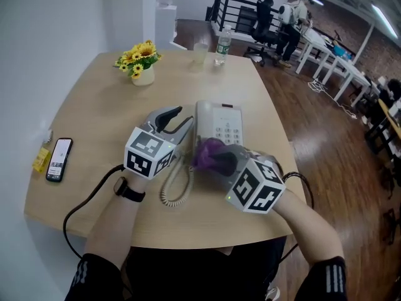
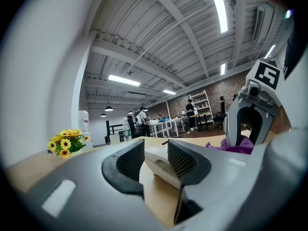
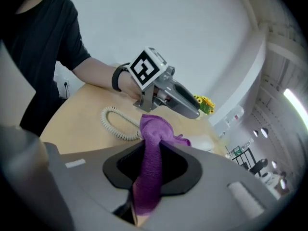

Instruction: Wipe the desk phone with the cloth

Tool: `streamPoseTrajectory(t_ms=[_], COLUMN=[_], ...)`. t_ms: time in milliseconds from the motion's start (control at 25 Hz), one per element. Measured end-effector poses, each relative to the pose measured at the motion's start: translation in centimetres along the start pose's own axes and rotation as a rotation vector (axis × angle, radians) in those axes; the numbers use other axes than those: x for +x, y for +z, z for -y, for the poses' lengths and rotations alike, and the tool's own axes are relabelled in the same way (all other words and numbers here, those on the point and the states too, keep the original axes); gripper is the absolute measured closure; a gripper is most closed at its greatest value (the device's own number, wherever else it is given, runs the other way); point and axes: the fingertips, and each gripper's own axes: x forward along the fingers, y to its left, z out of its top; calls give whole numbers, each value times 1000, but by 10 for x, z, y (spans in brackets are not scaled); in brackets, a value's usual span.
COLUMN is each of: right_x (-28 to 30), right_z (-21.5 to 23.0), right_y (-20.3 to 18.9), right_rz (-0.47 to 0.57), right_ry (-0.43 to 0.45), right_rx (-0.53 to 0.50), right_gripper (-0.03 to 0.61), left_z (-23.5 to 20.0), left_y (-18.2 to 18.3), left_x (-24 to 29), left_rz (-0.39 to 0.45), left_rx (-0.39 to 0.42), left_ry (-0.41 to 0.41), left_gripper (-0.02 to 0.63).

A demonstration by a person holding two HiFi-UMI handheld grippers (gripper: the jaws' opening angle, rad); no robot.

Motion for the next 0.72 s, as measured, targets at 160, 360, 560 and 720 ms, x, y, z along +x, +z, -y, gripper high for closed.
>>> streamPoseTrajectory(t_ms=[160,360,560,720], right_x=[22,9,-15,-30], right_z=[-10,-3,3,10], right_y=[-18,-60,-98,-125], right_rz=[-63,-104,-134,-168], right_ry=[20,4,-19,-56], right_rx=[-49,18,110,152], right_gripper=[491,491,491,491], left_z=[2,2,4,5], left_y=[-1,0,0,-5], left_x=[0,1,0,3], left_rz=[-2,-3,-4,-15], left_rx=[0,4,14,14], left_ry=[-2,-5,-4,-9], left_gripper=[469,469,469,469])
